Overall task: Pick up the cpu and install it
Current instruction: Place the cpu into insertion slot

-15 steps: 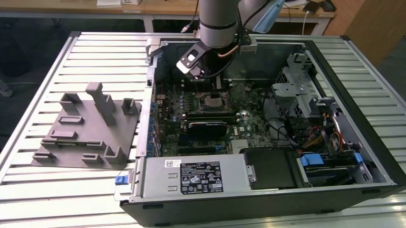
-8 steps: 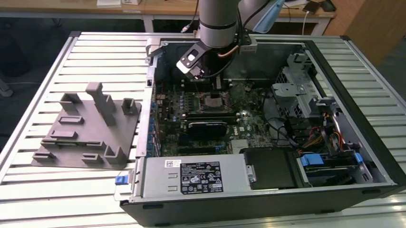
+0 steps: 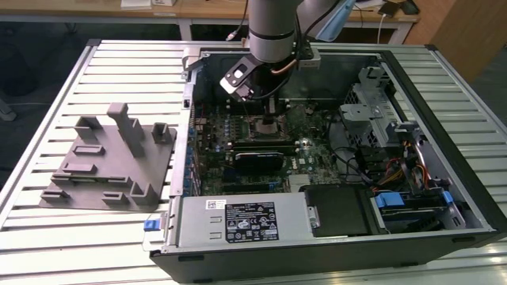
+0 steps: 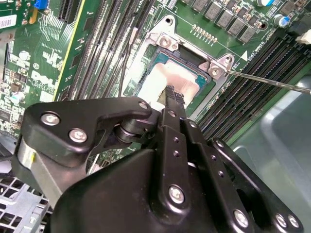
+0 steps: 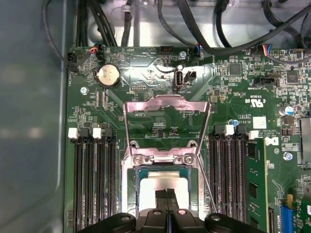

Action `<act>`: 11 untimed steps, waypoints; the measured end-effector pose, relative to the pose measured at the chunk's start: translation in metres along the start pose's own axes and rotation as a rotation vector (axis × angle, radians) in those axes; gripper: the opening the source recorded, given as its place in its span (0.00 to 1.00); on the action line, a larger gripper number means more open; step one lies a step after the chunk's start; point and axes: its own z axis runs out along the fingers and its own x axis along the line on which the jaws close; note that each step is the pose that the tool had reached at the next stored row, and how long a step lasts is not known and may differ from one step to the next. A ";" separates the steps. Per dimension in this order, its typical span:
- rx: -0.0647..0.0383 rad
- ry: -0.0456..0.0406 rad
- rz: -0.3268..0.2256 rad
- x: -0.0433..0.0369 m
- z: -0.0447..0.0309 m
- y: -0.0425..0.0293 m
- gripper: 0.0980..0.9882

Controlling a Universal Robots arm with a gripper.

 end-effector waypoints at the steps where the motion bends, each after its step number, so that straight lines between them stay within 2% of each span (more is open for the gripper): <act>1: 0.000 0.0002 0.003 0.0000 0.0007 0.0000 0.01; 11: 0.000 0.0005 0.012 0.0002 0.0093 -0.0006 0.01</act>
